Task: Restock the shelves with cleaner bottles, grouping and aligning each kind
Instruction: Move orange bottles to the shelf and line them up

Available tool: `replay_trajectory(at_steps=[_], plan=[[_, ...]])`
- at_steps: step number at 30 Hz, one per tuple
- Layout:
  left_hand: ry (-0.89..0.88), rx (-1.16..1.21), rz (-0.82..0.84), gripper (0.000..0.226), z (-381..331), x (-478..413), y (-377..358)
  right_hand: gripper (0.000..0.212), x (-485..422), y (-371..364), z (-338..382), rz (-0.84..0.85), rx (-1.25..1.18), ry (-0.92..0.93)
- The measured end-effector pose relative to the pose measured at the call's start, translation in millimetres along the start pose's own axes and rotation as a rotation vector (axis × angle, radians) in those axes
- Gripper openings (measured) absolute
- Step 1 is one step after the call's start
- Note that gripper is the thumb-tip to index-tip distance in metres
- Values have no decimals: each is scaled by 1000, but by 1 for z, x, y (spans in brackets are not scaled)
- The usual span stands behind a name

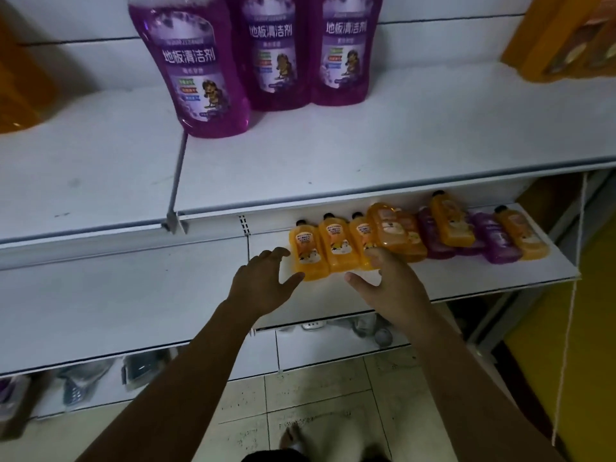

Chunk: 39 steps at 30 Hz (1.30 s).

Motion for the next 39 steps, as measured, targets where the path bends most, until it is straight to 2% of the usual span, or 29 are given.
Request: replay_trajectory(at_steps=[3, 7, 10, 13, 15, 18, 22, 24, 25, 28, 34, 36, 39], plan=[[122, 135, 49, 76, 4, -30, -31, 67, -45, -21, -17, 79, -52, 16], [242, 328, 104, 76, 4, -63, -74, 91, -108, -65, -47, 176, -115, 52], [329, 465, 93, 83, 7, -77, -97, 89, -128, -88, -57, 219, -103, 22], [361, 597, 34, 77, 8, -88, -114, 90, -148, -105, -70, 184, -4, 45], [372, 597, 13, 68, 8, -95, -122, 80, -158, -108, -74, 163, 40, 34], [391, 556, 21, 54, 12, -102, -128, 55, -164, -113, -73, 168, 129, 92], [463, 761, 47, 45, 26, -95, -125, 44, -163, -128, -67, 300, 273, 136], [480, 799, 49, 42, 34, -88, -122, 42, -162, -138, -63, 372, 248, 112], [497, 820, 44, 42, 38, -84, -121, 46, -161, -143, -61, 385, 200, 100], [542, 939, 44, 48, 49, -69, -117, 79, -152, -154, -58, 398, -92, -6], [555, 1221, 116, 69, 66, -21, -101, 64, -109, -154, -57, 597, -863, -377], [554, 1334, 94, 68, 66, -3, -89, 54, -96, -142, -44, 644, -953, -377], [537, 1431, 53, 70, 64, 30, -67, 53, -74, -122, -22, 651, -980, -304]])
Point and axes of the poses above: each hand's wrist, its own x-axis away from the middle knuckle, its own y-axis out of the back of the hand, z = x × y, the point moved 4 cm from there along -x, towards the middle knuckle, and after that the axes turned 3 degrees about y, right-handed, at the moved point
